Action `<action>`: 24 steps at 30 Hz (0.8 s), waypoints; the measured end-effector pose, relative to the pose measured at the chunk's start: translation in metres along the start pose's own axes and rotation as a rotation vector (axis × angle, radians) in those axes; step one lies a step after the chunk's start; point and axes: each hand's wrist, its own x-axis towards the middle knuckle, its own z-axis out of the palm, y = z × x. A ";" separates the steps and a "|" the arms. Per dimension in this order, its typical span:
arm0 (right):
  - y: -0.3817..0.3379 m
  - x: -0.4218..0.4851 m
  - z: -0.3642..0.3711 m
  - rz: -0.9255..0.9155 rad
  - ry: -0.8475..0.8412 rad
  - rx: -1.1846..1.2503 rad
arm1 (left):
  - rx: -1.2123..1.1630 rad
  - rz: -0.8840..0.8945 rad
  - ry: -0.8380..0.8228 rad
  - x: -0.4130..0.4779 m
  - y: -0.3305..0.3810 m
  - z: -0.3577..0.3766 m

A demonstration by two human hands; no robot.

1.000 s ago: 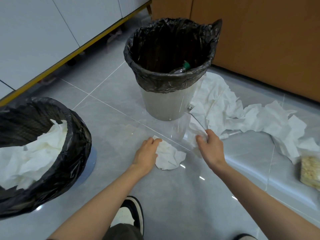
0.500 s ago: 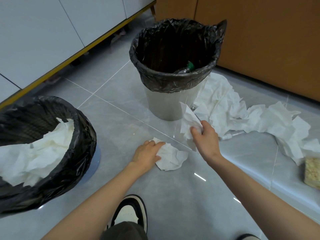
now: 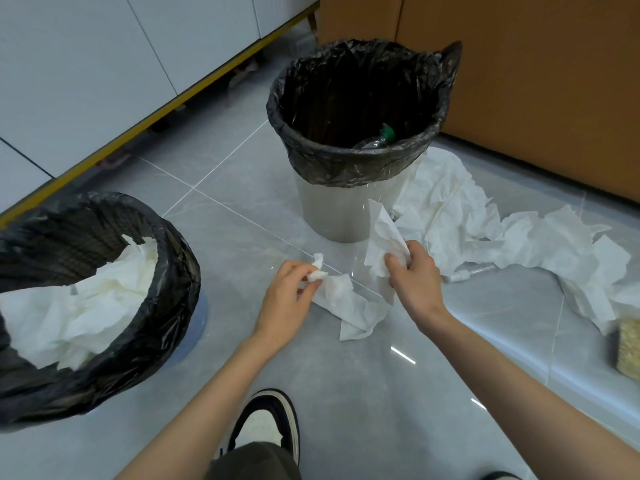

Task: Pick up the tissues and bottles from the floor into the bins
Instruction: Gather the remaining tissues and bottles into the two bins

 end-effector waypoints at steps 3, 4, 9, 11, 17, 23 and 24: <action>-0.014 0.000 0.001 -0.032 -0.055 0.028 | -0.152 -0.060 0.122 -0.001 0.021 -0.026; -0.021 -0.002 0.003 -0.042 -0.090 0.028 | -0.179 -0.072 0.150 -0.002 0.027 -0.035; -0.065 -0.019 0.021 -0.201 -0.159 0.039 | -0.079 0.025 0.333 -0.014 0.055 -0.085; -0.083 -0.028 0.029 -0.252 -0.155 0.101 | 0.070 0.125 0.377 -0.021 0.064 -0.103; -0.140 -0.049 0.072 -0.450 -0.250 0.102 | 0.418 0.224 0.590 -0.036 0.067 -0.165; -0.185 -0.064 0.135 -0.743 -0.471 -0.088 | 0.700 -0.026 0.647 -0.046 0.050 -0.221; -0.188 -0.067 0.145 -0.796 -0.550 -0.163 | 0.708 -0.112 0.599 -0.048 0.045 -0.227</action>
